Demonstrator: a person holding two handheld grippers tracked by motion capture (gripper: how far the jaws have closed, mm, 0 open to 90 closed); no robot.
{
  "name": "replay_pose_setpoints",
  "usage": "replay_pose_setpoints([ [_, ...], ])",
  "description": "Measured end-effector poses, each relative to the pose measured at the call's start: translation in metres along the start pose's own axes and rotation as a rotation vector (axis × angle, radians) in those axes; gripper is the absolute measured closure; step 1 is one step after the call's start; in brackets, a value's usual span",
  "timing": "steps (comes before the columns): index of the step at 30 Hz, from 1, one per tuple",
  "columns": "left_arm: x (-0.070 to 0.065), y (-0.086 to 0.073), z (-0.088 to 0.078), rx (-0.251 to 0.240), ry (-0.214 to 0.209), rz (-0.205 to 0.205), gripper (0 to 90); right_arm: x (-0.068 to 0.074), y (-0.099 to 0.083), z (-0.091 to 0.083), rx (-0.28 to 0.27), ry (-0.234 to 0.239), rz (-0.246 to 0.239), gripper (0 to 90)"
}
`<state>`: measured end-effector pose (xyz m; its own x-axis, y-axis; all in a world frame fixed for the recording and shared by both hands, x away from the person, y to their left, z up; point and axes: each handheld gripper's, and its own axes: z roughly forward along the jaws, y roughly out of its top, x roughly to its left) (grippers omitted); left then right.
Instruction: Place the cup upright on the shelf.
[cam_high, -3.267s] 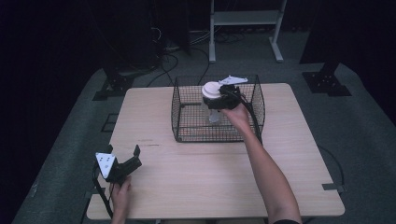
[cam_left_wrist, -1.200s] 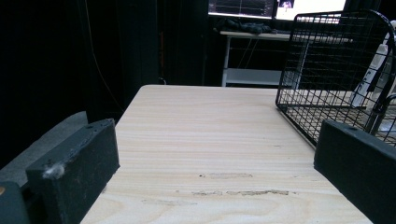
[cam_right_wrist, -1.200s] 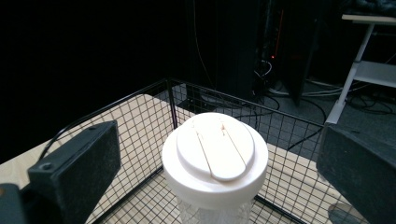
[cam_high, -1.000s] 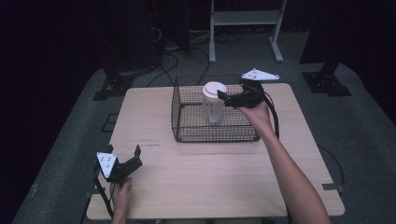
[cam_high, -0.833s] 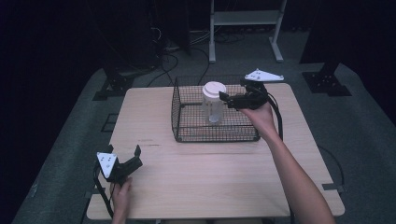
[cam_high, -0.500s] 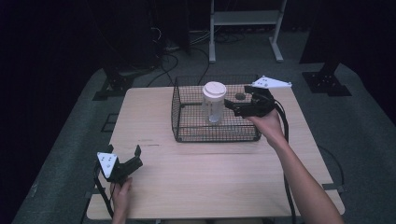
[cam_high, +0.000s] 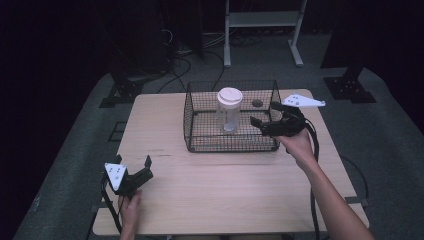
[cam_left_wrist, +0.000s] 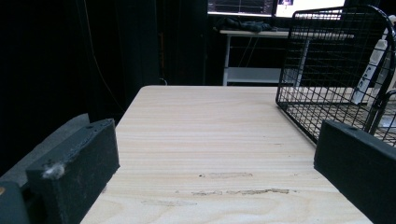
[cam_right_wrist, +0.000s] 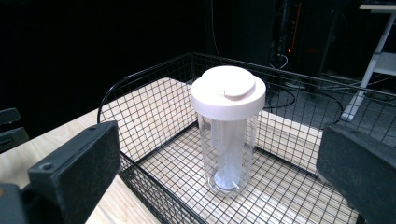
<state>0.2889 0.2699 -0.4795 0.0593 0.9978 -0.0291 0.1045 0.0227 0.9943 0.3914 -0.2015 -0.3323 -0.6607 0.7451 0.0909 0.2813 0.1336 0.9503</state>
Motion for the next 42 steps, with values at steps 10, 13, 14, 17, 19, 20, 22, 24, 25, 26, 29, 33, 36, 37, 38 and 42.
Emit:
replay_pose_setpoints([
  [10, 0.0, 0.0, 0.0, 0.0, 0.001, 0.0, 0.0, 0.005, -0.011, -0.015, -0.002, 0.009, -0.019, 0.0],
  [13, 0.0, 0.0, 0.0, -0.001, -0.005, 0.004, 0.0, 0.008, -0.018, -0.021, 0.001, 0.005, -0.037, 0.0],
  [14, 0.0, 0.0, 0.0, -0.003, -0.005, 0.003, 0.0, 0.008, -0.018, -0.021, 0.001, 0.005, -0.037, 0.0],
  [17, 0.0, 0.0, 0.0, -0.002, -0.005, 0.005, 0.0, 0.01, -0.022, -0.024, 0.008, 0.006, -0.042, 0.0],
  [19, 0.0, 0.0, 0.0, -0.001, -0.003, 0.004, 0.0, 0.01, -0.025, -0.027, 0.013, 0.008, -0.04, 0.0],
  [20, 0.0, 0.0, 0.0, 0.0, -0.004, 0.004, 0.0, 0.01, -0.026, -0.028, 0.009, 0.007, -0.043, 0.0],
  [22, 0.0, 0.0, 0.0, 0.0, -0.005, 0.006, 0.0, 0.01, -0.029, -0.031, 0.008, 0.01, -0.034, 0.0],
  [24, 0.0, 0.0, 0.0, 0.0, -0.007, 0.011, 0.0, 0.009, -0.033, -0.033, 0.006, 0.009, -0.031, 0.0],
  [25, 0.0, 0.0, 0.0, 0.0, -0.007, 0.011, 0.0, 0.009, -0.034, -0.033, 0.007, 0.011, -0.031, 0.0],
  [26, 0.0, 0.0, 0.0, 0.0, -0.006, 0.011, 0.0, 0.008, -0.036, -0.034, 0.009, 0.012, -0.028, 0.0],
  [29, 0.0, 0.0, 0.0, 0.0, -0.005, 0.006, 0.0, 0.007, -0.041, -0.038, 0.009, 0.015, -0.013, 0.0],
  [33, 0.0, 0.0, 0.0, 0.0, -0.007, 0.009, 0.0, 0.006, -0.048, -0.044, 0.002, 0.011, -0.004, 0.0],
  [36, 0.0, 0.0, 0.0, -0.001, -0.007, 0.011, 0.0, 0.003, -0.054, -0.048, -0.002, 0.007, 0.009, 0.0],
  [37, 0.0, 0.0, 0.0, -0.001, -0.007, 0.011, 0.0, 0.002, -0.055, -0.05, 0.001, 0.003, 0.013, 0.0],
  [38, 0.0, 0.0, 0.0, 0.0, -0.007, 0.01, 0.0, 0.001, -0.057, -0.052, 0.002, 0.0, 0.019, 0.0],
  [42, 0.0, 0.0, 0.0, 0.0, -0.007, 0.011, 0.0, -0.002, -0.063, -0.058, 0.0, -0.011, 0.028, 0.0],
])
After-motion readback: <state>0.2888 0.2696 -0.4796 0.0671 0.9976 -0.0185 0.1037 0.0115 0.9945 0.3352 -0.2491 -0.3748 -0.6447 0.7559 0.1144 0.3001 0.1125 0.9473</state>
